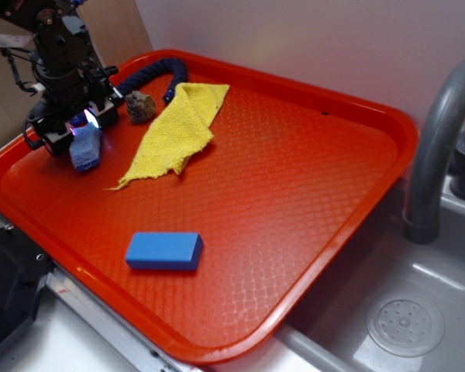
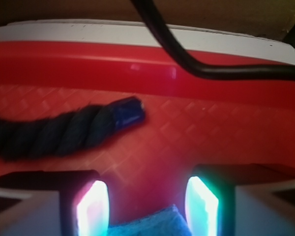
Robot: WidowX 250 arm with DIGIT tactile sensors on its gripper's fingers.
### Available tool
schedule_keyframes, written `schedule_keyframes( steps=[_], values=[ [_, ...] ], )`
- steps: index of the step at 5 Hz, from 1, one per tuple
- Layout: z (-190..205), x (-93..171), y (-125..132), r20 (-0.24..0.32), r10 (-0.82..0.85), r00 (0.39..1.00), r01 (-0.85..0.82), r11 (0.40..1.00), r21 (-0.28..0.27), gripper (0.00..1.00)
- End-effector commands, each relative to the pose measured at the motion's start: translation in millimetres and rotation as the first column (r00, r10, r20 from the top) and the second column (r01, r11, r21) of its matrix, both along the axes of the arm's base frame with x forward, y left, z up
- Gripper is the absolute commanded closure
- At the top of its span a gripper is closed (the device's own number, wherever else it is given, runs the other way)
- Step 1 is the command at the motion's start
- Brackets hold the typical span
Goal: Grab the blue sponge.
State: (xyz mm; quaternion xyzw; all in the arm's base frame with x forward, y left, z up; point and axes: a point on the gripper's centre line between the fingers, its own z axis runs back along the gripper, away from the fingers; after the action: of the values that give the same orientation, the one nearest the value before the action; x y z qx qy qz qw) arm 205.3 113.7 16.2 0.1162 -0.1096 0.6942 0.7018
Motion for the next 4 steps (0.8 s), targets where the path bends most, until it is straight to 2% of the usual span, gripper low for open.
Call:
schedule_keyframes(
  steps=[1, 2, 3, 4],
  values=[
    [16, -6, -7, 0.033, -0.106, 0.994, 0.106, 0.994, -0.007, 1.00],
    [59, -1, -30, 0.041, -0.346, 0.938, 0.348, 0.933, -0.094, 1.00],
    [103, 7, -62, 0.092, -0.562, 0.822, 0.570, 0.808, -0.152, 1.00],
    [133, 10, -84, 0.152, -0.739, 0.656, 0.753, 0.627, -0.199, 1.00]
  ],
)
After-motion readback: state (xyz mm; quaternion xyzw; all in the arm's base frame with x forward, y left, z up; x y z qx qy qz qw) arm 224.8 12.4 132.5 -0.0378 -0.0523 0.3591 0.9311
